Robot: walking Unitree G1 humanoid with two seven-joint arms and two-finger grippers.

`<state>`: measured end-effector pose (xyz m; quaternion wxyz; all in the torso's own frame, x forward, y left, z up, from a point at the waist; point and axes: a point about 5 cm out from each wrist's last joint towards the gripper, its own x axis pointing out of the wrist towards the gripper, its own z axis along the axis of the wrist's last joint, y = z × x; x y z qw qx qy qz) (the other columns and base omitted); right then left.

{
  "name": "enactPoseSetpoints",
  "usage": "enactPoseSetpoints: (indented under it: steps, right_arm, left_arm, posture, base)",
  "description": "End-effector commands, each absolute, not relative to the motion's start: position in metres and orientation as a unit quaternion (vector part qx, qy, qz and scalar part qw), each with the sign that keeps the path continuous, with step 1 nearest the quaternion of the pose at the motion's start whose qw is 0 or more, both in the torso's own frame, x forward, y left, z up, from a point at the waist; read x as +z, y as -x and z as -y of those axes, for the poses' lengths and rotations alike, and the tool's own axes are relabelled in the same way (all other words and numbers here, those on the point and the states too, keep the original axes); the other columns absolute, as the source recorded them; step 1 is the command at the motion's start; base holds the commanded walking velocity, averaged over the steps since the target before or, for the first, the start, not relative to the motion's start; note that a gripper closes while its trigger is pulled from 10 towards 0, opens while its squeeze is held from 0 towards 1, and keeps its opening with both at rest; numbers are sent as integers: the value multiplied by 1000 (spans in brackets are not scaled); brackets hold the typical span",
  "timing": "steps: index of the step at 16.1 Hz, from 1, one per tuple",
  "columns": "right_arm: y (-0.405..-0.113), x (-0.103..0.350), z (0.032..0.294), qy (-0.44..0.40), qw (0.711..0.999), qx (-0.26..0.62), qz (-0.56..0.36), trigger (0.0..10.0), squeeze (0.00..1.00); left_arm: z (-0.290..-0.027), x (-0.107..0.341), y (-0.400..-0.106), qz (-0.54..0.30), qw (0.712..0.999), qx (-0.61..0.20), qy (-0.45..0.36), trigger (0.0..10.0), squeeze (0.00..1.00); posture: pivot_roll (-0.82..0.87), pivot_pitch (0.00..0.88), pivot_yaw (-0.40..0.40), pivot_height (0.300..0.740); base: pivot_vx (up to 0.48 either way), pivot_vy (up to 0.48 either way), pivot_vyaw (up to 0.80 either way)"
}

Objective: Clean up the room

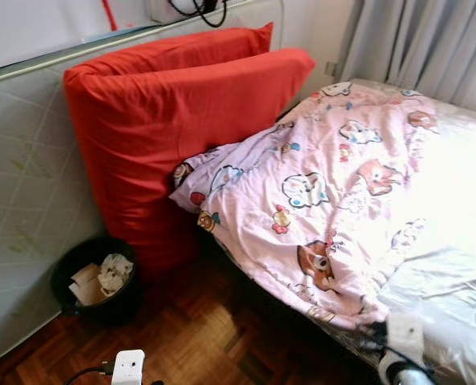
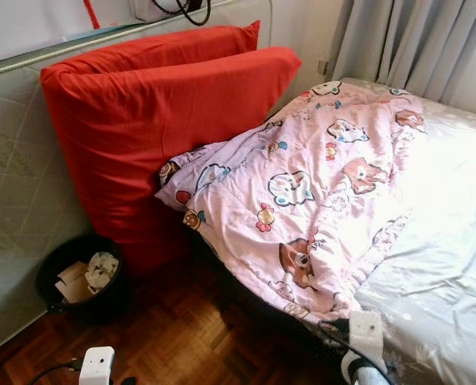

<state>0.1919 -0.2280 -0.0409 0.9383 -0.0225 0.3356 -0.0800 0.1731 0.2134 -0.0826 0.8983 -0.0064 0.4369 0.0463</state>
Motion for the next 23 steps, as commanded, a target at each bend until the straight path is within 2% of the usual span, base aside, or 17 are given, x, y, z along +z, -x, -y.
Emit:
enactPoseSetpoints:
  steps: [1, 5, 9, 14, 15, 16, 17, 18, 19, 20, 23]
  right_arm:
    - [-179, -58, 220, 19, 922, -58, -383, 10000, 0]
    - [-164, -80, 206, 9, 896, -14, -443, 10000, 0]
    - [-151, -90, 217, 26, 876, -37, -481, 10000, 0]
    - [-143, -94, 220, 22, 869, -47, -491, 10000, 0]
    - [-142, -94, 221, 22, 869, -48, -492, 10000, 67]
    - [-141, -95, 221, 24, 867, -52, -495, 10000, 780]
    - [-141, -95, 221, 24, 867, -52, -495, 10000, 780]
    - [-139, -95, 222, 23, 866, -54, -497, 10000, 898]
    - [-139, -95, 222, 23, 866, -54, -497, 10000, 898]
    - [-138, -96, 222, 22, 865, -54, -499, 10000, 996]
    - [-137, -96, 221, 17, 865, -54, -498, 10000, 976]
  left_arm:
    - [-213, -84, -170, -442, 896, 37, -3, 10000, 0]
    - [-213, -84, -170, -444, 896, 29, -9, 10000, 0]
    - [-212, -84, -170, -444, 896, 25, -11, 10000, 0]
    - [-212, -85, -169, -445, 895, 22, -14, 10000, 0]
    - [-212, -85, -169, -445, 895, 22, -14, 10000, 0]
    - [-212, -85, -169, -445, 895, 21, -15, 10000, 0]
    - [-212, -85, -169, -445, 895, 21, -15, 10000, 0]
    - [-212, -85, -169, -446, 895, 20, -16, 10000, 0]
    - [-212, -85, -169, -446, 895, 20, -16, 10000, 0]
    - [-212, -85, -169, -446, 895, 19, -17, 10000, 0]
    - [-212, -84, -170, -445, 895, 18, -18, 10000, 0]
  posture:
    - [69, 33, -27, 740]
    - [66, 22, -24, 740]
    - [63, 0, -25, 740]
    - [67, 0, -24, 740]
    - [66, 0, -23, 740]
    - [66, 0, -23, 740]
    - [66, 0, -23, 740]
    - [66, 0, -23, 740]
    - [66, 0, -23, 740]
    - [63, 0, -22, 740]
    - [66, 0, -27, 740]
  base:
    - [0, 0, 0]
    - [0, 0, 0]
    - [0, 0, 0]
    - [0, 0, 0]
    - [0, 0, 0]
    - [0, 0, 0]
    - [0, 0, 0]
    - [0, 0, 0]
    - [0, 0, 0]
    - [0, 0, 0]
    - [0, 0, 0]
